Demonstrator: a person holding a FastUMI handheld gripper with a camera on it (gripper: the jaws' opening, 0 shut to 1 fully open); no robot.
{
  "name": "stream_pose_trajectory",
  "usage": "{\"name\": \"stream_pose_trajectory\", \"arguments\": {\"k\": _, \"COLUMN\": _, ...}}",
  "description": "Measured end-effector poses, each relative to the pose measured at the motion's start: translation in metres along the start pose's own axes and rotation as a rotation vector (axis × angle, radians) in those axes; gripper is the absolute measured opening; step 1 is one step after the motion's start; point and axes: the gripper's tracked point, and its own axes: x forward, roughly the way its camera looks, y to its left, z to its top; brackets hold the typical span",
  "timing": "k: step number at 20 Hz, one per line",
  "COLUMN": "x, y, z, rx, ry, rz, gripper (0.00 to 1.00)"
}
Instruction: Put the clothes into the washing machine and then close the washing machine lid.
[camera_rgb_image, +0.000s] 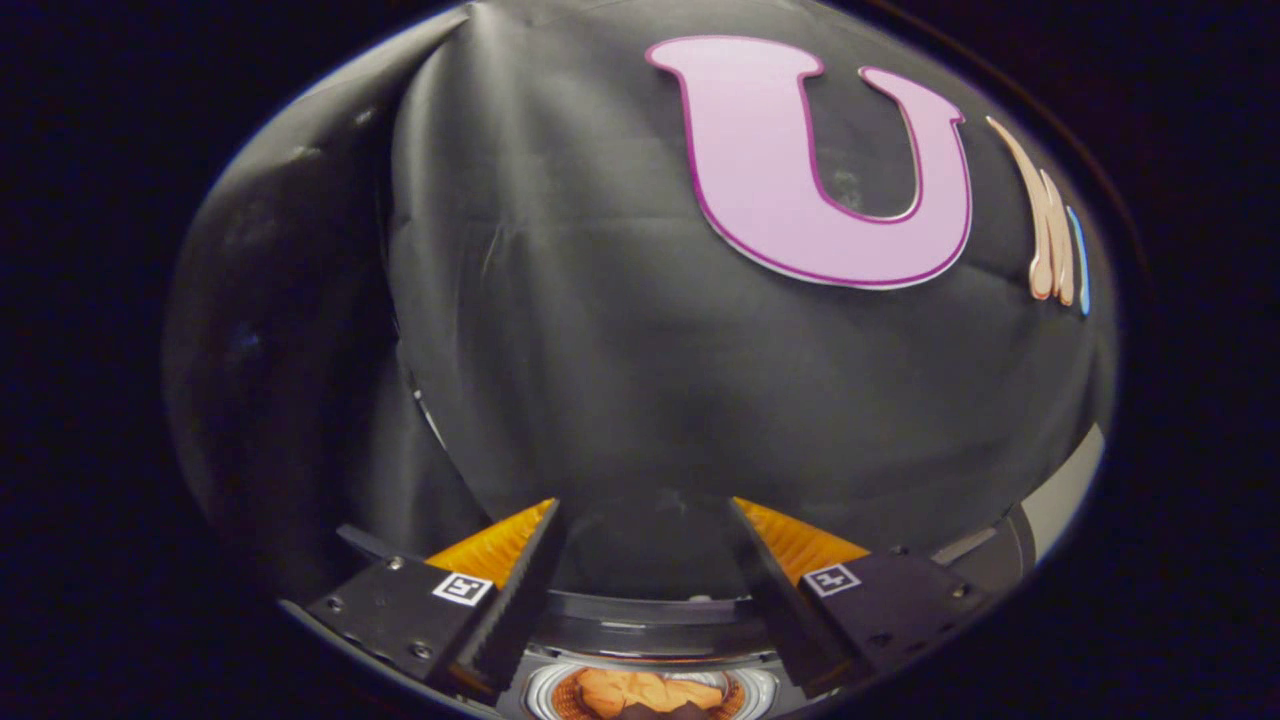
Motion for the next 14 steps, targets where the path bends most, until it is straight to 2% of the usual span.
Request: {"name": "stream_pose_trajectory", "arguments": {"k": 14, "x": 0.0019, "y": -0.0035, "z": -0.001, "rx": -0.022, "ry": 0.027, "rz": 0.031, "gripper": 0.97}}
